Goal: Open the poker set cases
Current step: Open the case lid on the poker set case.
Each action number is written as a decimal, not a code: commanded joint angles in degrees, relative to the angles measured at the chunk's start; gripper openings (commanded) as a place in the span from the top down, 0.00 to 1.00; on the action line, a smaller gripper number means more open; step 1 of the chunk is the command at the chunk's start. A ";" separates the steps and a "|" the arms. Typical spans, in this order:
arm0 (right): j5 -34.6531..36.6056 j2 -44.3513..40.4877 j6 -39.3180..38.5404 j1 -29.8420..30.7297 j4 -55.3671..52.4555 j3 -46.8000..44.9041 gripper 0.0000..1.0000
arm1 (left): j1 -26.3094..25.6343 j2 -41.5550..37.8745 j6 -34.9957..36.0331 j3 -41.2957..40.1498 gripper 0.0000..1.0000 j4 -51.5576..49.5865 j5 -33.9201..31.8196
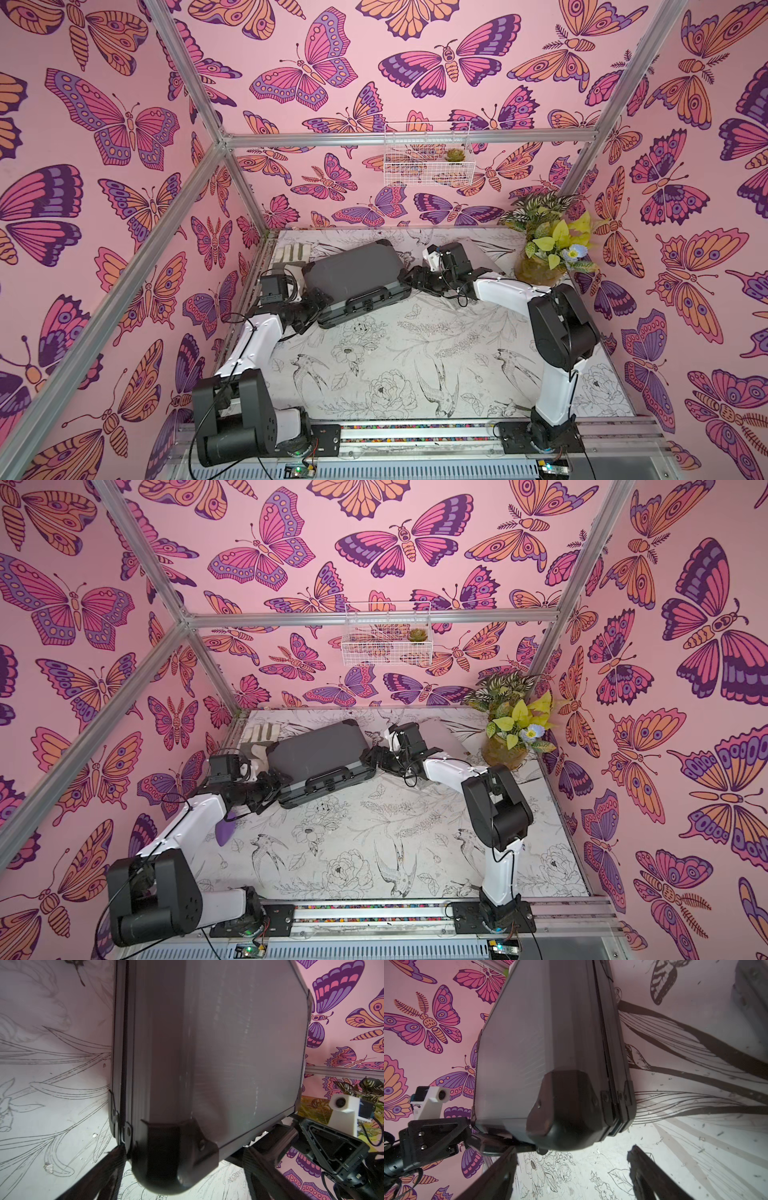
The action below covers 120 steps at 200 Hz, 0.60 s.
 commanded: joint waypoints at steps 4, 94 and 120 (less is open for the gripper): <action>-2.18 1.95 3.41 -0.77 2.60 2.06 0.14 | 0.37 0.46 -1.52 -1.27 0.10 2.33 2.86; -7.33 4.69 10.21 -1.14 11.12 3.02 0.16 | 0.74 1.12 -5.76 -1.32 0.11 5.94 4.77; -8.09 4.13 13.40 -1.15 15.45 1.75 0.18 | 0.79 0.68 -7.34 -0.68 0.12 6.71 6.10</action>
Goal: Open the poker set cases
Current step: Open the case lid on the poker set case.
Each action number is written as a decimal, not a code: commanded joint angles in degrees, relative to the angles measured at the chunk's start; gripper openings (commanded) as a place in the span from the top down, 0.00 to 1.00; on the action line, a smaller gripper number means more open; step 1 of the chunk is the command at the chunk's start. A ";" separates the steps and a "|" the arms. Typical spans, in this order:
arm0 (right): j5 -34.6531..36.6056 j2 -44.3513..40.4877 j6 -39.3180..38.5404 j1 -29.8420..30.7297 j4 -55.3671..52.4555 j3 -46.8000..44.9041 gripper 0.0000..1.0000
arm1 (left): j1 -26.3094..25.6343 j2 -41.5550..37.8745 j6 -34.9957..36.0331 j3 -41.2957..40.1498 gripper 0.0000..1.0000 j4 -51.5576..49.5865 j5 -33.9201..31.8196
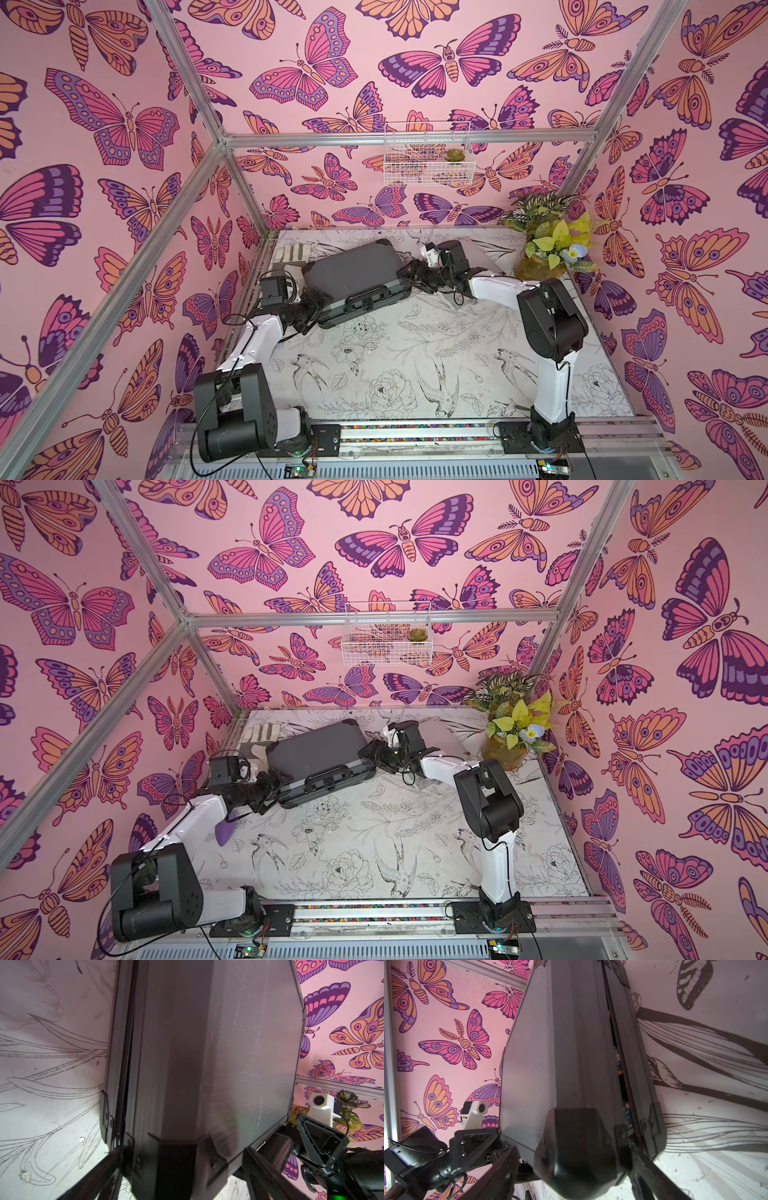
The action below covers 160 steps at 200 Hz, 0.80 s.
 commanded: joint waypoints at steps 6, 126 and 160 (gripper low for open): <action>-2.15 0.10 4.07 -0.31 6.44 -0.31 0.18 | 0.29 -0.22 -1.97 0.68 0.12 2.81 3.68; -5.19 -4.89 5.39 -0.26 9.93 0.34 0.10 | 1.98 -6.29 -6.79 4.08 0.12 4.59 1.81; -5.21 -5.39 5.81 -0.32 10.32 1.22 0.07 | 2.07 -6.57 -8.87 5.31 0.12 6.28 1.54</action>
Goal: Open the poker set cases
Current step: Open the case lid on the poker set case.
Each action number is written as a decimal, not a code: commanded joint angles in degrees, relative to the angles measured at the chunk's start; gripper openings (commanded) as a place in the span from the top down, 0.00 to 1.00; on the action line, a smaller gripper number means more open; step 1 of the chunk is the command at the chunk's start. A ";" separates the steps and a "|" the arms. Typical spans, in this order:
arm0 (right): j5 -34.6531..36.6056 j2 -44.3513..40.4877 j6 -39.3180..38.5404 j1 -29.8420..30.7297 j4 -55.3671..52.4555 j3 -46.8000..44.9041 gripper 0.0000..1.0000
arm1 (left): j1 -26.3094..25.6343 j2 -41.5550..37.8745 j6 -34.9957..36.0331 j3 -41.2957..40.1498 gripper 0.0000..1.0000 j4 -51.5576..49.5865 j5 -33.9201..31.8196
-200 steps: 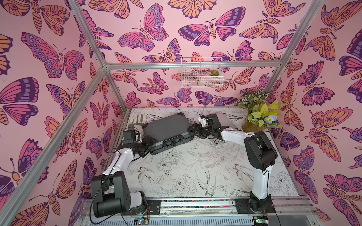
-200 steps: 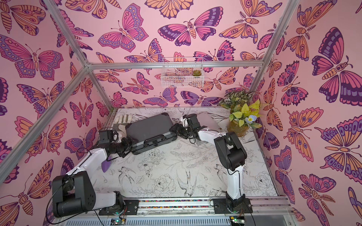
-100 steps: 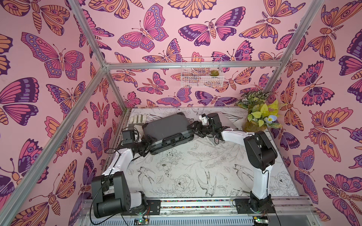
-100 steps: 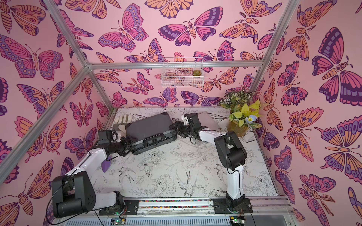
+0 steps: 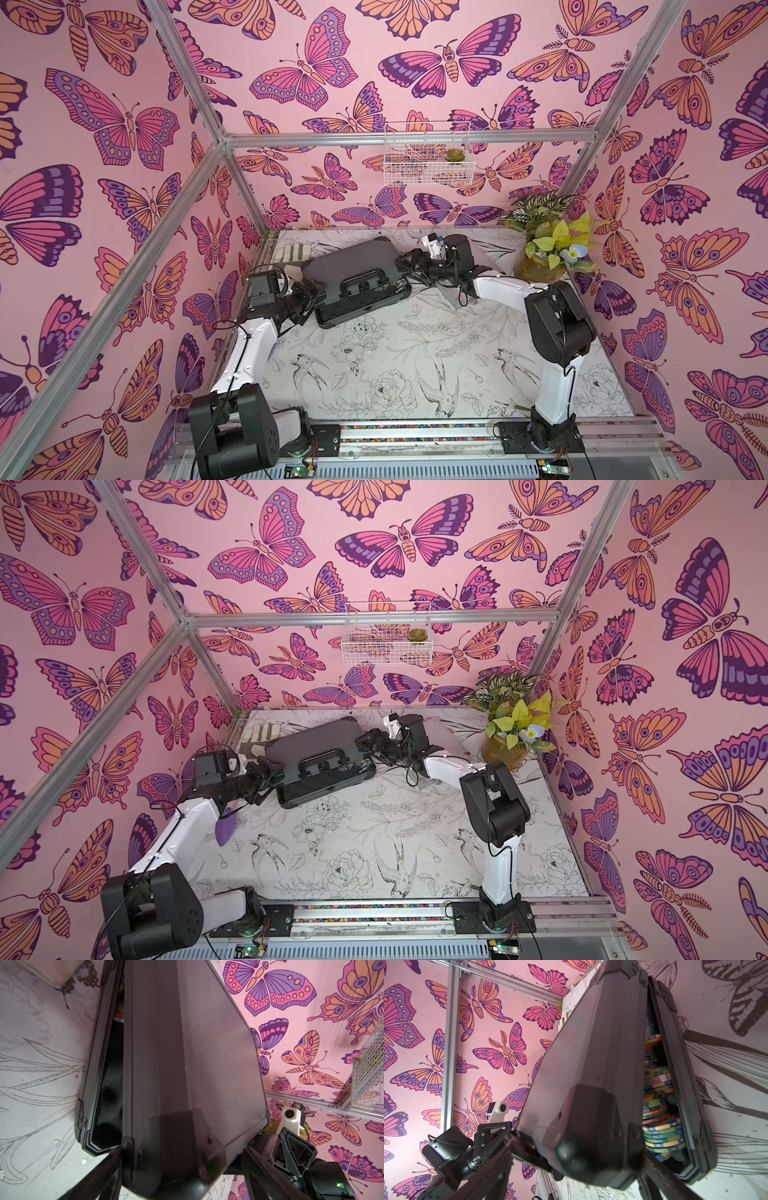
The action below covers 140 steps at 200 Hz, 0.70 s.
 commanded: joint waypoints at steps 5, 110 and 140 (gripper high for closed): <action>-2.11 -2.30 0.93 0.00 2.90 2.41 0.07 | 0.27 -1.19 -1.92 2.86 0.12 5.43 0.04; -1.08 -6.03 -2.79 -0.11 0.89 7.04 0.04 | 1.41 6.03 -2.08 12.57 0.11 8.16 -1.20; -0.46 -8.51 -4.53 -0.13 -0.43 5.48 0.02 | 1.67 8.15 -2.13 14.96 0.11 8.58 -1.08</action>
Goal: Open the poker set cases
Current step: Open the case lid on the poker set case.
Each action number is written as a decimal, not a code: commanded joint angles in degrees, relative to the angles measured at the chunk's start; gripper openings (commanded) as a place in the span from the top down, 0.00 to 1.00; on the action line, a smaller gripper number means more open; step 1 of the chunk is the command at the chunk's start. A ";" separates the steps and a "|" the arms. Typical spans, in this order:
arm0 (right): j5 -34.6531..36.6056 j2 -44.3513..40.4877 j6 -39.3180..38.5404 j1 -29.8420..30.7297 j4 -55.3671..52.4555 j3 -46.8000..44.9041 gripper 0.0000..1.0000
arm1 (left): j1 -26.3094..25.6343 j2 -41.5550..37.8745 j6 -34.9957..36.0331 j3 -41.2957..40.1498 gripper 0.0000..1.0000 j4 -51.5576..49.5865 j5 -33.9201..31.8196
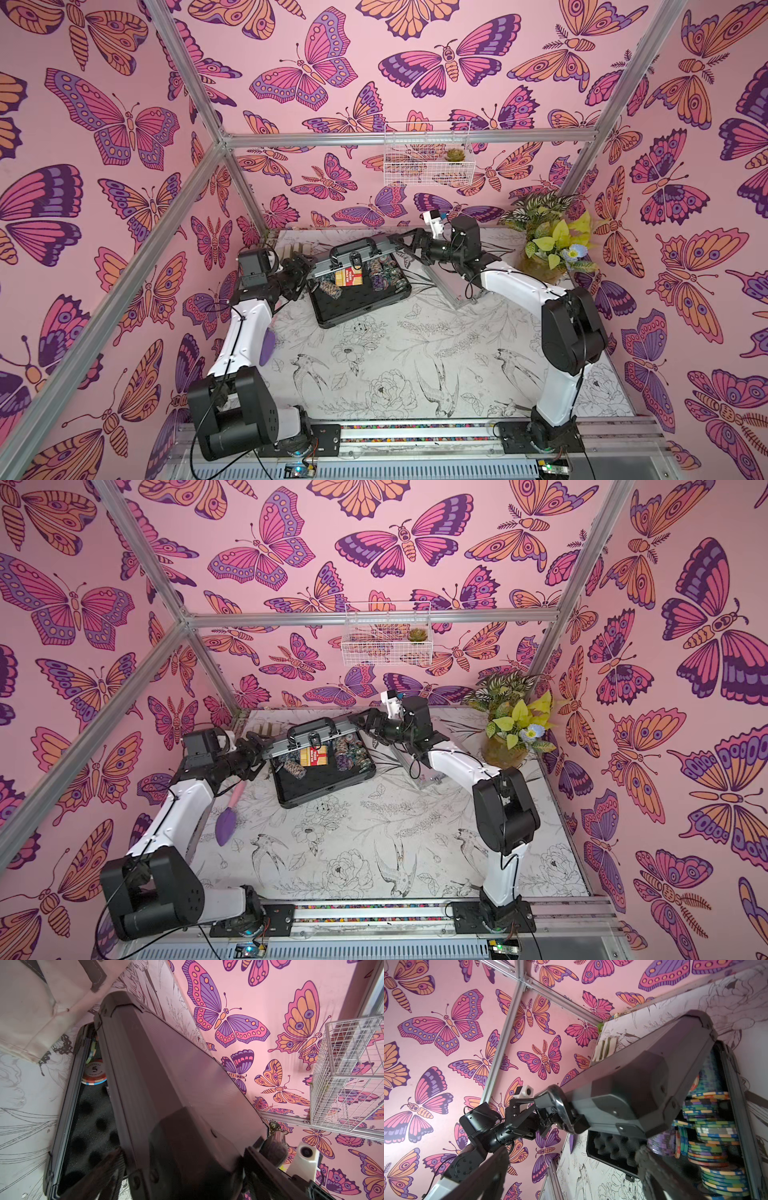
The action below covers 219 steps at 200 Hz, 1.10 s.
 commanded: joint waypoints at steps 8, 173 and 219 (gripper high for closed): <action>1.05 -3.95 -3.15 -0.13 -1.57 -1.55 0.02 | 0.63 2.35 0.84 3.90 0.11 5.70 -0.13; 5.39 -10.67 -8.10 -0.74 -9.30 -8.99 0.03 | 2.72 13.95 -8.38 12.86 0.01 13.78 1.25; 5.81 -10.06 -8.22 -0.74 -9.59 -8.67 0.03 | 2.84 17.69 -11.18 17.83 0.01 16.12 1.28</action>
